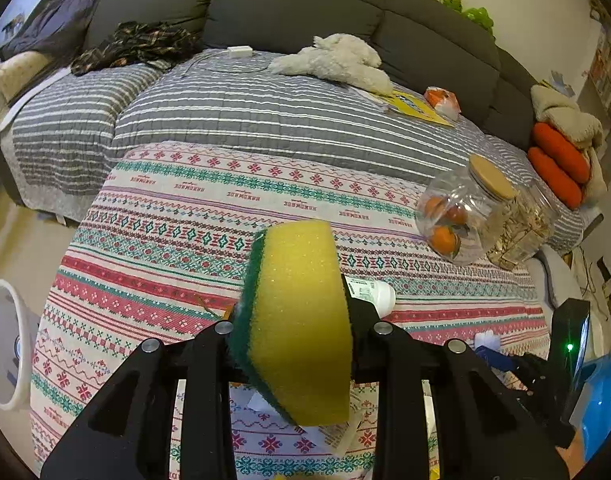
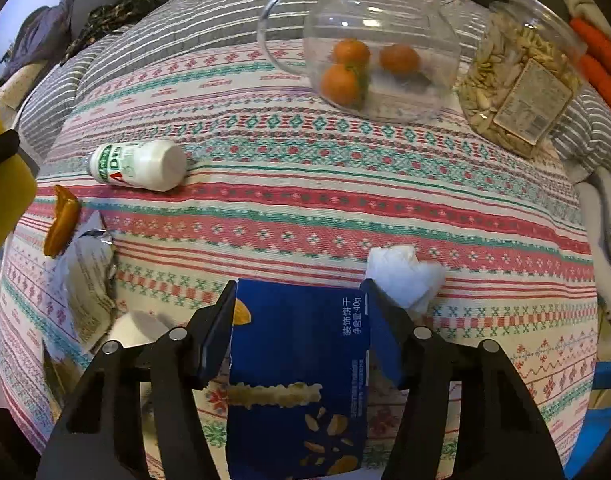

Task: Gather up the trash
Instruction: 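Lift the sponge and blue snack box and carry both toward the white bin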

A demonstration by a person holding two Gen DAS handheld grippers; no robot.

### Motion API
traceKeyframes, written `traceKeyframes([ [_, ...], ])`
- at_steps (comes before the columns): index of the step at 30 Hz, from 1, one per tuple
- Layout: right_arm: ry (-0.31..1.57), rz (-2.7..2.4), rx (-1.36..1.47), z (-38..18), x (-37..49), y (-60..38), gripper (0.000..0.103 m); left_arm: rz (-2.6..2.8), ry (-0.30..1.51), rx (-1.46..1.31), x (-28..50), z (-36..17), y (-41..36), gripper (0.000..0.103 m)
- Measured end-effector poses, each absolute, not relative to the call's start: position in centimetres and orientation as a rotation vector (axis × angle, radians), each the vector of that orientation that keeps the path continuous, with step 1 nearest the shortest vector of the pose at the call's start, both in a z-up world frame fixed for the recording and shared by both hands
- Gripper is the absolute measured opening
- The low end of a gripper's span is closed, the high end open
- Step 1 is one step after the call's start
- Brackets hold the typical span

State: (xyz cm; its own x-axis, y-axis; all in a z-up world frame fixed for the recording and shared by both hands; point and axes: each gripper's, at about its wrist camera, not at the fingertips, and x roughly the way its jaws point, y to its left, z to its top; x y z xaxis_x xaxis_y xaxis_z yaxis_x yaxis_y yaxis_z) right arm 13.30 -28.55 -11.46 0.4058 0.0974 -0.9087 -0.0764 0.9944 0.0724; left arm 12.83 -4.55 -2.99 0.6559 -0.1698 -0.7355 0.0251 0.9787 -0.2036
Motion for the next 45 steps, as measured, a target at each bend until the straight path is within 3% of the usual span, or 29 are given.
traceKeyframes([
  [21,0.886,0.118,0.09,-3.4,11.4,-26.4,0.059,-0.128,0.779,-0.185,10.8,-0.8,-3.0,0.029],
  [45,0.728,0.206,0.15,0.1,11.1,-17.4,0.059,0.004,0.711,-0.235,7.8,2.3,6.4,0.028],
])
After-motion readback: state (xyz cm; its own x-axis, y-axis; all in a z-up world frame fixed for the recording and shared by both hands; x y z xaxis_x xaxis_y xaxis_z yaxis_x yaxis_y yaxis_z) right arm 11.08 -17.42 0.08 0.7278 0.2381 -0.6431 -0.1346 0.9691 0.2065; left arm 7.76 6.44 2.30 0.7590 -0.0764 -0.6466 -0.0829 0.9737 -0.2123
